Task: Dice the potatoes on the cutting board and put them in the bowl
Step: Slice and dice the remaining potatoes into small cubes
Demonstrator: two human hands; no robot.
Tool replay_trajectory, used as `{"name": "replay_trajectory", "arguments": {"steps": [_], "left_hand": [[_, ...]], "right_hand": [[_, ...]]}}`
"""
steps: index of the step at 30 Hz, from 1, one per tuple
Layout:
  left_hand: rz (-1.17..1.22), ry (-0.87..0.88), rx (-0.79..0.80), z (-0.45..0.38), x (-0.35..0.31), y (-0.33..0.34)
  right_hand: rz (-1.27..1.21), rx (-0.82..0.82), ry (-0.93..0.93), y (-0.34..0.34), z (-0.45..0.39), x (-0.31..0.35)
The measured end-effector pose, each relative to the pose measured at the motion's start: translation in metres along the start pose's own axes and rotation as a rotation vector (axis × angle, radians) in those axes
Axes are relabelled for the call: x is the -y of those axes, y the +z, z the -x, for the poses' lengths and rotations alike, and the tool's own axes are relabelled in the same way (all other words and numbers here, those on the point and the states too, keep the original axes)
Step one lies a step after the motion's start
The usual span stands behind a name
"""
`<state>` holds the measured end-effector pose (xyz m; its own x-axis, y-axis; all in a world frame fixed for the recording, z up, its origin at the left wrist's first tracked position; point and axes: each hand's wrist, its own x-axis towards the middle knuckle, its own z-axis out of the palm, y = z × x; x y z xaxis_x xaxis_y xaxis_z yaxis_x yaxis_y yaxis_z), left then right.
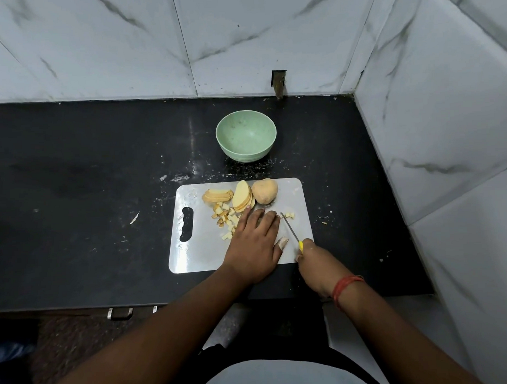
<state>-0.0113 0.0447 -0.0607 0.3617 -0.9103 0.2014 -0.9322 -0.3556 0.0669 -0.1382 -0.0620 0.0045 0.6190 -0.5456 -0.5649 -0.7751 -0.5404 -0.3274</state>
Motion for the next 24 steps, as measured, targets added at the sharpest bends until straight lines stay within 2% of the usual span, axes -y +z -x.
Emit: {"name": "replay_trajectory", "arguments": {"steps": [10,16,24], "left_hand": [[0.008,0.004,-0.007,0.001,0.000,-0.001],[0.011,0.135,-0.092,0.004,0.000,-0.002],[-0.015,0.127,-0.045,0.003,0.000,-0.002]], "right_hand": [[0.014,0.021,0.006,0.000,0.017,-0.016],[-0.031,0.039,0.003,0.000,0.019,-0.017],[-0.018,0.028,0.012,0.007,0.024,-0.018]]}}
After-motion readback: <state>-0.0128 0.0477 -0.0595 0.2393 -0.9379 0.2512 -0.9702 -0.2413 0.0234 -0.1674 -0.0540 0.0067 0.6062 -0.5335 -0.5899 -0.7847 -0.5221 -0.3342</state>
